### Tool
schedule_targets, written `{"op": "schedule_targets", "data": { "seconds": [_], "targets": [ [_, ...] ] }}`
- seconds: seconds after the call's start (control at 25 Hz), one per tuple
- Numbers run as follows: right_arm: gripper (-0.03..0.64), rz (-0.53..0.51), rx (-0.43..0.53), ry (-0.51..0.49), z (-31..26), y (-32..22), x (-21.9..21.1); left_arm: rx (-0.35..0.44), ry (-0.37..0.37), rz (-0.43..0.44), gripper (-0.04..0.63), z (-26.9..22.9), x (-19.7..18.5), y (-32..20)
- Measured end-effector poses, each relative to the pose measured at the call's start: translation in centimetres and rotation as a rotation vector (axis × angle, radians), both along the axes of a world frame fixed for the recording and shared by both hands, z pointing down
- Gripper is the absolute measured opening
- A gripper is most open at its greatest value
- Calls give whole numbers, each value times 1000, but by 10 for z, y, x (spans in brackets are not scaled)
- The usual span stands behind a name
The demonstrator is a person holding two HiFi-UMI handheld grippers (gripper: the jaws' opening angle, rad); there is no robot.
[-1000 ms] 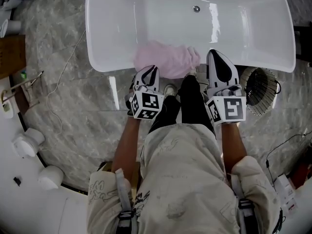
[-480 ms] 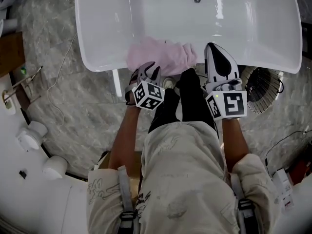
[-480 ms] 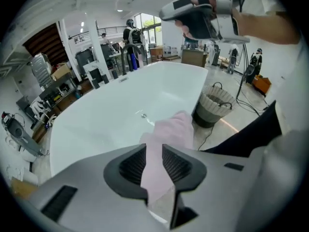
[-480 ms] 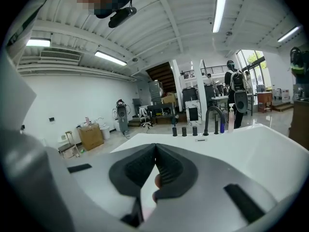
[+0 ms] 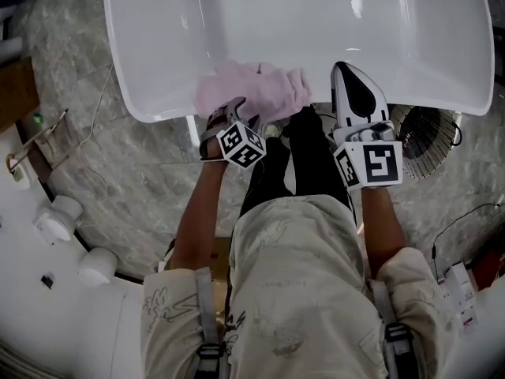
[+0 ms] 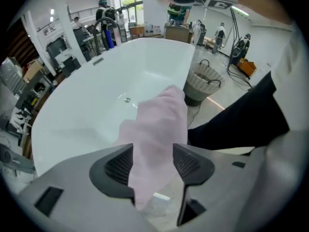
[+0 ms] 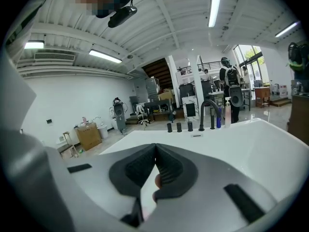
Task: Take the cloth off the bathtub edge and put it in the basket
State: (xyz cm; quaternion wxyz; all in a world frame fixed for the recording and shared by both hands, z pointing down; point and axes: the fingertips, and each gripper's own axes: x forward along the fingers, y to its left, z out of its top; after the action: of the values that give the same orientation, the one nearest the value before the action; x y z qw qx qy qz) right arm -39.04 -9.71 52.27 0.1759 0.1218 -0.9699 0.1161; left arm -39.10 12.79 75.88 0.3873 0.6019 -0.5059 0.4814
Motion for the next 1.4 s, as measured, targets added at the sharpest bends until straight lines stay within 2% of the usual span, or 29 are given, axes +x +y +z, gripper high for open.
{"op": "schedule_targets", "data": {
  "seconds": [0.08,0.2,0.36,0.64,0.96,1.2,1.28,1.32,1.4],
  "targets": [
    [-12,6,-6,4,3,-4,0,-54,15,72,280,11,6,2],
    [-12,7,-12,9,7,-3,-1,-95,-1,155,290,24,7,2],
    [-12,6,-16,15,11,-8,1,-124,-25,183,290,39,3,-4],
    [-11,16,-16,23,12,-8,9,-126,-59,200,283,45,-1,-13],
    [-12,11,-9,25,13,5,13,-162,-57,235,236,48,-1,-13],
    [-12,13,9,12,1,17,21,-132,-63,244,187,29,2,-12],
    [-11,15,14,7,-4,23,23,-112,-52,233,133,20,5,-9],
    [-12,15,17,5,-6,26,23,-104,-47,222,58,17,7,-7],
    [-12,13,24,1,-11,34,25,-101,-52,200,50,14,9,0]
  ]
}}
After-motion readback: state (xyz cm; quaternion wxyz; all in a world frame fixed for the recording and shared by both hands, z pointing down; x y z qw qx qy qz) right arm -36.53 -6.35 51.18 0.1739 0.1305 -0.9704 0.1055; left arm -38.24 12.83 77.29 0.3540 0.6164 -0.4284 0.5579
